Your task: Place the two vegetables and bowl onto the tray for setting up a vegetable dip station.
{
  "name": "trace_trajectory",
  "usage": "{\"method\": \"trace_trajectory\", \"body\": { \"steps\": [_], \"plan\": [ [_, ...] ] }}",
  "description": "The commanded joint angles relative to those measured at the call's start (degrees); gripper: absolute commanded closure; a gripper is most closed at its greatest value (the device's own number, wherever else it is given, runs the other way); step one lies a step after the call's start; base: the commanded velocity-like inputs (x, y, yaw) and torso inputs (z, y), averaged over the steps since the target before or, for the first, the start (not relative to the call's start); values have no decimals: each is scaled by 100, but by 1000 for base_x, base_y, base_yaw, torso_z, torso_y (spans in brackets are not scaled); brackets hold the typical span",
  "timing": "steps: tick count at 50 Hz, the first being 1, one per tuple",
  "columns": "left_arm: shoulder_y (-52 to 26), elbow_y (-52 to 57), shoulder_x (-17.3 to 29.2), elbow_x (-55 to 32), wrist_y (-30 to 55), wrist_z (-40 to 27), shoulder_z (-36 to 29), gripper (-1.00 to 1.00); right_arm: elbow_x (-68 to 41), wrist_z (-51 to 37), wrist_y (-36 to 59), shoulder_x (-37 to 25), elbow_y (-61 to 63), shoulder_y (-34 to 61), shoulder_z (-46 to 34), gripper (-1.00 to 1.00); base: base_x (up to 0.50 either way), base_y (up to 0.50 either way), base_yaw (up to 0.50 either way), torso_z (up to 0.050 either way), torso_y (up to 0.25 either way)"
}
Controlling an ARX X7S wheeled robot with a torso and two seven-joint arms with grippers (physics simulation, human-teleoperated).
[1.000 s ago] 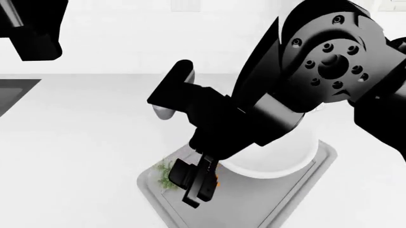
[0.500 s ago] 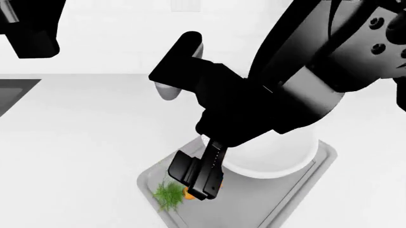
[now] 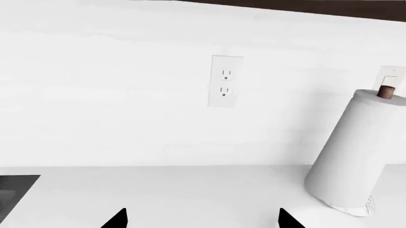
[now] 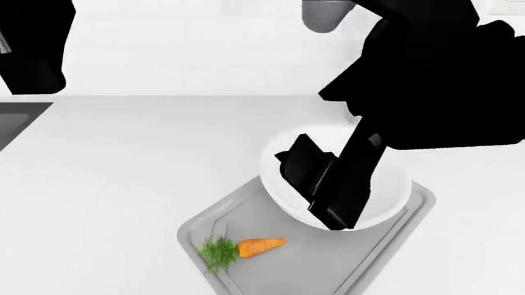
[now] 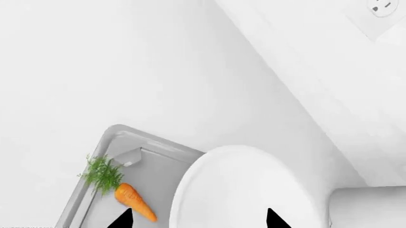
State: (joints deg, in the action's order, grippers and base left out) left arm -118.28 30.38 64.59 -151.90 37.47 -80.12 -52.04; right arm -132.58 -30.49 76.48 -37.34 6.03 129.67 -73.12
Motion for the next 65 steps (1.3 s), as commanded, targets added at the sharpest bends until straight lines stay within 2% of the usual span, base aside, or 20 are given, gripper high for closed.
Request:
{"method": "trace_trajectory", "body": {
  "steps": [1,16,21,29,36,37,40,41,42,43,45,46,48,49,51,52,54,55,58,65],
  "plan": [
    [92,551,551,-199,-15,-96,50,-100,-742,-900,-130,-1122,1030,410,143,-100,0,0,0,0,0],
    [223,1148,1264,-224,-84,310,331,-100,-773,-1080,-1326,-2595,2493,-68,1515,-100,-115,0,0,0,0],
    [294,1217,1273,-76,-92,423,349,-100,-579,-959,-1531,-2871,2744,-273,1743,-100,-500,0,0,0,0],
    [503,1315,1627,456,57,914,412,-100,477,-753,-1995,-3180,3181,-831,2048,-100,-375,0,0,0,0],
    [352,1525,1663,676,216,1048,623,-100,1129,-1412,-3046,-3666,3706,-1320,2241,-100,0,0,0,0,0],
    [286,1534,1718,656,211,975,681,-100,1290,-1282,-3651,-3864,3924,-1492,2410,-100,0,0,0,0,0],
    [275,1704,1919,810,208,1065,772,-100,2064,-1584,-3330,-3866,4434,-1416,2463,-100,0,0,0,0,0],
    [317,1869,2067,964,202,1192,785,-100,1637,-1707,-3176,-3836,4495,-1423,2323,-100,0,0,0,0,0],
    [350,2003,2173,1162,178,1252,791,-100,1851,-1799,-3225,-3825,4692,-1410,2389,-100,0,0,0,0,0],
    [424,2270,2453,1461,-70,1515,751,-100,1982,-1787,-3957,-4133,4825,-1812,2362,-100,0,0,0,0,0],
    [333,2454,2535,1670,33,1350,866,-100,2460,-1563,-4892,-4607,5159,-2347,2231,-100,0,0,0,0,0],
    [245,2477,2532,1696,210,1165,966,-100,2667,-1623,-4959,-4711,5282,-2446,2185,-100,0,0,0,0,0],
    [81,2493,2535,1609,177,937,1156,-100,2875,-1770,-4976,-4639,5396,-2663,2504,-100,0,0,0,0,0],
    [-159,2525,2466,1396,520,741,1389,-100,2364,-1871,-4438,-4266,5396,-2832,3363,-100,0,0,0,0,0],
    [-315,2466,2309,1255,903,203,1497,-100,763,-3285,-2727,-2800,5396,-4192,5082,-100,0,0,0,0,0],
    [-336,2495,2253,1296,894,326,1542,-100,-96,-4144,-1868,-2261,5395,-4228,5941,-100,0,0,0,0,0],
    [-281,2607,2450,1431,607,448,1543,-100,-1271,-5269,-1289,-1755,5394,-4217,7660,-100,2,250,0,0,0],
    [-307,2709,2507,1415,549,492,1585,-100,-1638,-5875,-971,-1479,5394,-4243,7836,-100,23,500,0,0,0],
    [-396,2862,2534,1371,236,420,1725,-100,-1859,-5946,-725,-1282,5396,-4604,8423,-100,23,500,0,0,0],
    [-821,2910,2537,593,449,92,2282,-100,-2229,-5948,-968,-1606,5396,-4075,8553,-100,41,500,0,0,0]
  ]
}}
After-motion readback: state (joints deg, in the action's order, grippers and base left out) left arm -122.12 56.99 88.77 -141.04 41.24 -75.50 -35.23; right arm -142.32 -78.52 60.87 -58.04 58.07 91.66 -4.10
